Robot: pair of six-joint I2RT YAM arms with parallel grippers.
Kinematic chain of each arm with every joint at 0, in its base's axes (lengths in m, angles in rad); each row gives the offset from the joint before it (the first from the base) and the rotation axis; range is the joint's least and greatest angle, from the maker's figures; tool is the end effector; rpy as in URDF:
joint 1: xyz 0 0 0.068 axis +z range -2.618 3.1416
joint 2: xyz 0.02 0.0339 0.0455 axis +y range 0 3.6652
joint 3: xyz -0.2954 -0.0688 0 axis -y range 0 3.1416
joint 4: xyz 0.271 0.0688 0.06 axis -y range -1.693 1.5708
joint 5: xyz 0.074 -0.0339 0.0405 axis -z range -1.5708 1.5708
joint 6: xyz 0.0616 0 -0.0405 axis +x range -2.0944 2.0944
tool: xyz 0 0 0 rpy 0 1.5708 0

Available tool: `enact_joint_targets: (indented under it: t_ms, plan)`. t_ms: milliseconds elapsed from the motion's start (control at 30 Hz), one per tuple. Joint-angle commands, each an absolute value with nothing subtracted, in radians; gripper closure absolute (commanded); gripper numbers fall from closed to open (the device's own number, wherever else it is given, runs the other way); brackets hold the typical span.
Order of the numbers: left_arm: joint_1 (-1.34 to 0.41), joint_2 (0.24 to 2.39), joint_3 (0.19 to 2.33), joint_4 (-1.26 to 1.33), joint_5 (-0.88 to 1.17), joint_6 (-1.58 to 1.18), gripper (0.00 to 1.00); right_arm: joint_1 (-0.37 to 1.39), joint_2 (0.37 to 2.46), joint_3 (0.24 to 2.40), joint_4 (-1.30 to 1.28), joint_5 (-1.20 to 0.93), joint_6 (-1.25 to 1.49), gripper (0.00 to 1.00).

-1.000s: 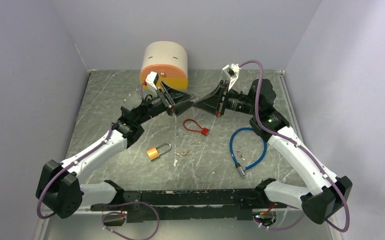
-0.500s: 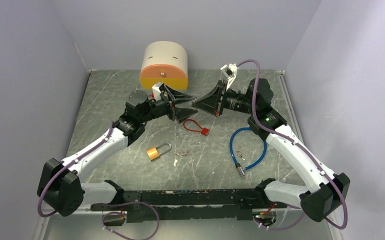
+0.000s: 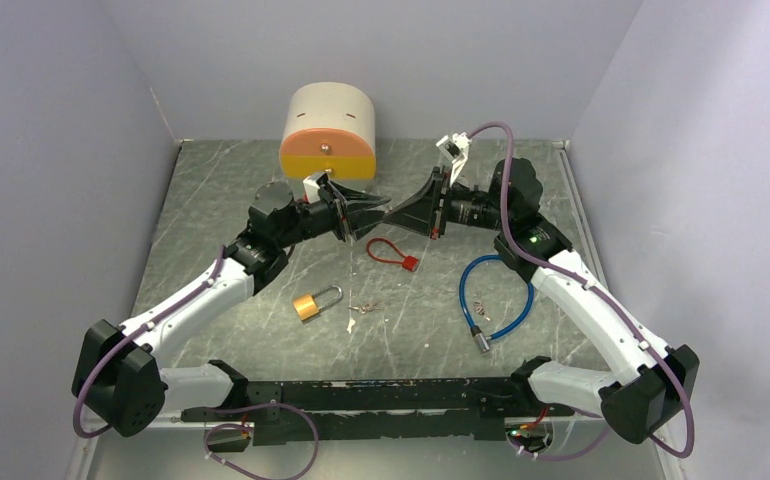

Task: Unlock with the key

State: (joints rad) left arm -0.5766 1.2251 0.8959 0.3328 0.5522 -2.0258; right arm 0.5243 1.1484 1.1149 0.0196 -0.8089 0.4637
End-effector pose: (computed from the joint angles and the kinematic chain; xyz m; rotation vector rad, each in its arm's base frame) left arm 0.2525 -0.2027 0.3610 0.9575 -1.9946 2.2192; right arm 0.2272 0.1829 0.4322 -0.7367 1.6075 1.3757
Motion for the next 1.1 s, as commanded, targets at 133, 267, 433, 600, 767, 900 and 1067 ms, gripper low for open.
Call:
enact_joint_targets:
  t_ms: [133, 267, 433, 600, 767, 900, 1067]
  plan:
    - [-0.577, 1.203, 0.893, 0.384, 0.56, -2.038, 0.69, 0.523, 1.134, 1.102, 0.012, -0.838, 0.443, 1.0]
    - [-0.578, 1.201, 0.89, 0.382, 0.562, -2.038, 0.77, 0.524, 1.121, 1.099, 0.005, -0.826, 0.442, 1.0]
    - [-0.578, 1.19, 0.887, 0.362, 0.551, -2.025, 0.87, 0.523, 1.112, 1.091, 0.005, -0.829, 0.435, 1.0]
    - [-0.576, 1.181, 0.906, 0.324, 0.537, -1.947, 0.98, 0.523, 1.108, 1.092, -0.047, -0.85, 0.417, 1.0]
    - [-0.576, 1.137, 0.936, 0.273, 0.432, -1.713, 0.97, 0.522, 1.106, 1.133, -0.145, -0.944, 0.369, 0.86]
    - [-0.575, 1.122, 0.958, 0.326, 0.413, -1.447, 0.98, 0.521, 1.084, 1.141, -0.104, -0.911, 0.44, 0.33]
    - [-0.577, 1.11, 0.968, 0.433, 0.483, -1.125, 0.97, 0.52, 1.022, 1.052, 0.152, -0.745, 0.661, 0.22]
